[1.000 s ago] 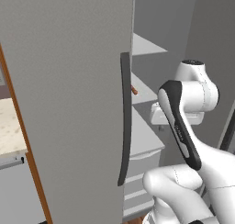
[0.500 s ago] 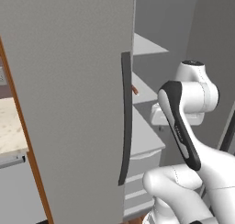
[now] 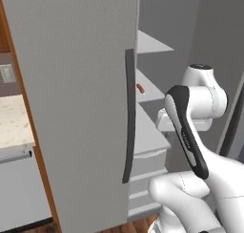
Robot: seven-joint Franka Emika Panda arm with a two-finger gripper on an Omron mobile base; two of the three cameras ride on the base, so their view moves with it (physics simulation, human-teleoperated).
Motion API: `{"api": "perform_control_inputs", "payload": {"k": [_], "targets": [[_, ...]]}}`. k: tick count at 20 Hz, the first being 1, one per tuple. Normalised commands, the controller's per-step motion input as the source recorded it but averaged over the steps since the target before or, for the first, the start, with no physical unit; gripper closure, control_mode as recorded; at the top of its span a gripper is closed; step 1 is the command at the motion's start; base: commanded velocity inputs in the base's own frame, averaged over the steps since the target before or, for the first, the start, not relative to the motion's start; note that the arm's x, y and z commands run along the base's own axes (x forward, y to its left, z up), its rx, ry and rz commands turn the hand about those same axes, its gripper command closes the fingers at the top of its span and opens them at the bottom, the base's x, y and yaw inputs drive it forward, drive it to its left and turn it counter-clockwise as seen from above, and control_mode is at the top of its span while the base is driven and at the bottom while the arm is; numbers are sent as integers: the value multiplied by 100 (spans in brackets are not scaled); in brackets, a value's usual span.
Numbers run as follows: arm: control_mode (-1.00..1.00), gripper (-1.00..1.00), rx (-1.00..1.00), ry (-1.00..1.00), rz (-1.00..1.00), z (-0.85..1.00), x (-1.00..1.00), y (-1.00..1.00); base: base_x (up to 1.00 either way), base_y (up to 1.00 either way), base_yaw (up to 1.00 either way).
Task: Store the kebab skewer in the freezer for long-term storage. Close the freezer door after placing the cooked food.
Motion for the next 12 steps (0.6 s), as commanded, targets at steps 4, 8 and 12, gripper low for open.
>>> {"api": "perform_control_inputs", "payload": {"k": [4,8,12], "targets": [[100,-100,0,0,0,0,0,0,-46,-2,9],[100,-100,0,0,0,0,0,0,-34,-4,13],[100,-100,0,0,0,0,0,0,-37,-21,18]]}}
